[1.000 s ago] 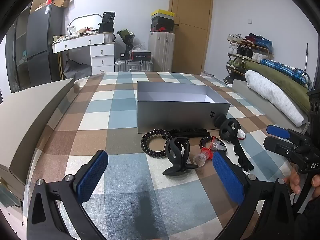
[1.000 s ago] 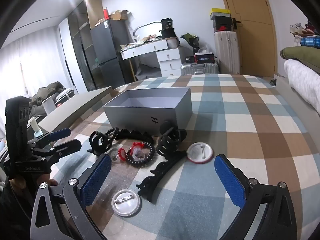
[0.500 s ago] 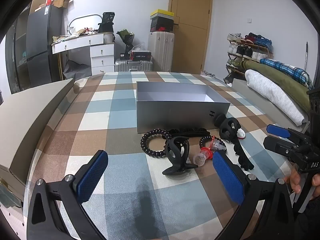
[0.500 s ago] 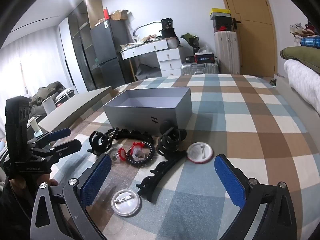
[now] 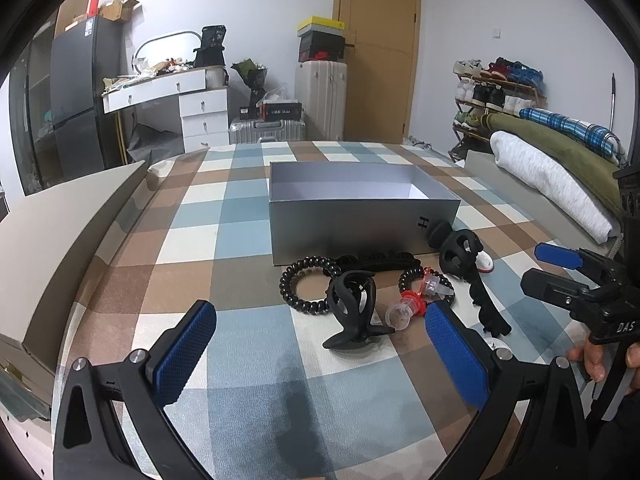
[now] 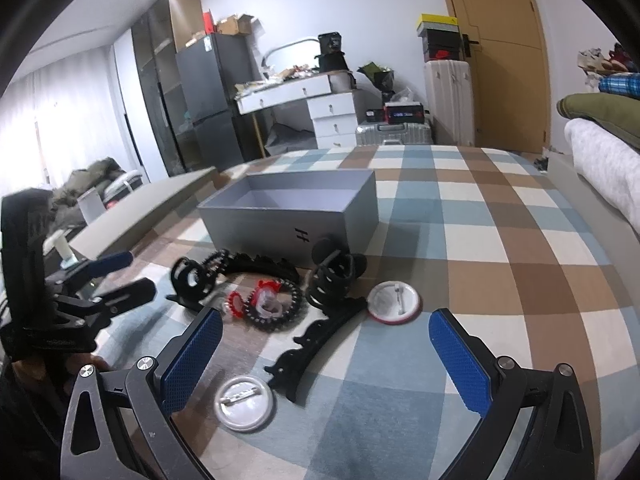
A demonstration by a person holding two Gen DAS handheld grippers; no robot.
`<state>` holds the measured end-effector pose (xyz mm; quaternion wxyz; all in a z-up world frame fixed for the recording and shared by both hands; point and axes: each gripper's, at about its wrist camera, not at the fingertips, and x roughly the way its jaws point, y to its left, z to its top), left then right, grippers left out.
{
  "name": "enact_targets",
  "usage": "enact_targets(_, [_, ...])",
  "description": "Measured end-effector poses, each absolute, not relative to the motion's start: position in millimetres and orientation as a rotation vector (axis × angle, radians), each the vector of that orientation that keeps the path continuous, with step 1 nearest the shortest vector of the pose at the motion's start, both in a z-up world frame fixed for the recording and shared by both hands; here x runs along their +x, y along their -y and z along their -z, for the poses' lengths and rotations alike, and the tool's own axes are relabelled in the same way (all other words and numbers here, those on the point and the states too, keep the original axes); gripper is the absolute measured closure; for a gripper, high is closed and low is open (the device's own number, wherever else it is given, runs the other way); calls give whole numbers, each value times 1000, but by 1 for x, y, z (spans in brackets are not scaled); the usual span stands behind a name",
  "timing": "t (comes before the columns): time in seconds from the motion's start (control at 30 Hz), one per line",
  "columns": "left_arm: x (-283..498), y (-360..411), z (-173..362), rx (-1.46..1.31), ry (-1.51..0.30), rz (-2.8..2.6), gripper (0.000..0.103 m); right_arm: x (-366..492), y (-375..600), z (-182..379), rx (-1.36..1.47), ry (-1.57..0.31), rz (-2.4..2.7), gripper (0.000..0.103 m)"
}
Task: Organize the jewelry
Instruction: 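Move the right tool toward a black claw clip while the left tool approaches another, then close the right tool on a black claw clip while the left tool grasps another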
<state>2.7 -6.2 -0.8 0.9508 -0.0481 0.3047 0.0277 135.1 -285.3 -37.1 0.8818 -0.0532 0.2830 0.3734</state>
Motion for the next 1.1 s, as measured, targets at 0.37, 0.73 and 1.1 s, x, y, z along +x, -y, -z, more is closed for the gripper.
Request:
enact_targets(0.37, [20, 7, 2, -99, -687, -64, 1, 150, 276, 39, -168, -666, -703, 0])
enact_targets(0.73, [29, 7, 5, -104, -753, -31, 1, 171, 250, 39, -179, -753, -715, 7])
enact_targets(1.1, [39, 13, 8, -90, -806, 28, 19, 188, 230, 52, -122, -846, -784, 34])
